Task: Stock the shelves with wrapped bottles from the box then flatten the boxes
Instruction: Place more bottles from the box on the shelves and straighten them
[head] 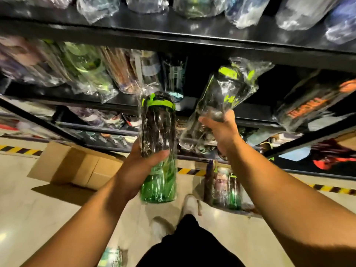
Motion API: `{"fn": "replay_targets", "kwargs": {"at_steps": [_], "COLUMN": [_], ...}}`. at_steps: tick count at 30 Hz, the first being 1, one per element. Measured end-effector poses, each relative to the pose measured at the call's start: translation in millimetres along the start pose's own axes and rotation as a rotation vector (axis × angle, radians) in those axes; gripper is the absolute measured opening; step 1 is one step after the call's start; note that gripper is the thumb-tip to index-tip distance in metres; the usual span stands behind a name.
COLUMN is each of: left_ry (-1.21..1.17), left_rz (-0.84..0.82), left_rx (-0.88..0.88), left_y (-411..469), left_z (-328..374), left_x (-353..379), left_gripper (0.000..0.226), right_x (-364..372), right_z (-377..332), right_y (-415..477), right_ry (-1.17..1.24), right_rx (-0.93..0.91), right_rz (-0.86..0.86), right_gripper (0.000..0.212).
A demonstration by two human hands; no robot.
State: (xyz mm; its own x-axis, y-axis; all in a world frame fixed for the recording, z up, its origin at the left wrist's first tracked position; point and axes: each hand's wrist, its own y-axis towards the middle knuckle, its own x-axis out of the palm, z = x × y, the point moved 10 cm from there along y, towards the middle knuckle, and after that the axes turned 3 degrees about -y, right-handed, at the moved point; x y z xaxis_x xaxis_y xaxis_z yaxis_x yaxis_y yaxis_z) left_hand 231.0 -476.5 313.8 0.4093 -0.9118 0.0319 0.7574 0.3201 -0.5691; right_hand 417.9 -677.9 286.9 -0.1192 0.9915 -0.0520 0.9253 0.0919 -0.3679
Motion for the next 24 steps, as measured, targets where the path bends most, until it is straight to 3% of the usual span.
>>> {"fn": "replay_targets", "kwargs": {"at_steps": [3, 7, 11, 14, 17, 21, 24], "left_ry": [-0.013, 0.004, -0.069, -0.103, -0.142, -0.128, -0.131], "left_rz": [-0.015, -0.05, -0.039, -0.015, -0.01, -0.027, -0.031], "left_rx": [-0.008, 0.002, -0.02, -0.074, -0.11, -0.1, -0.094], "left_y": [8.3, 13.9, 25.1, 31.0, 36.0, 40.0, 41.1], "left_z": [0.6, 7.7, 7.9, -0.4, -6.7, -8.5, -8.8], "left_x": [6.6, 9.9, 9.6, 7.8, 8.4, 8.7, 7.7], "left_gripper": [0.043, 0.053, 0.045, 0.063, 0.075, 0.095, 0.096], "right_x": [-1.8, -4.7, -1.2, 8.3, 18.1, 19.4, 21.5], "right_z": [-5.5, -11.2, -14.9, -6.9, 7.1, 20.6, 23.8], "right_y": [25.4, 48.8, 78.7, 97.9, 114.1, 128.2, 135.0], "right_ry": [0.007, -0.003, -0.111, -0.233, -0.312, -0.345, -0.364], "right_rx": [-0.063, -0.128, -0.185, -0.191, -0.198, -0.155, -0.153], "right_rz": [0.075, 0.194, 0.221, 0.187, 0.152, 0.164, 0.168], "right_gripper": [0.066, 0.065, 0.071, 0.064, 0.039, 0.059, 0.059]}}
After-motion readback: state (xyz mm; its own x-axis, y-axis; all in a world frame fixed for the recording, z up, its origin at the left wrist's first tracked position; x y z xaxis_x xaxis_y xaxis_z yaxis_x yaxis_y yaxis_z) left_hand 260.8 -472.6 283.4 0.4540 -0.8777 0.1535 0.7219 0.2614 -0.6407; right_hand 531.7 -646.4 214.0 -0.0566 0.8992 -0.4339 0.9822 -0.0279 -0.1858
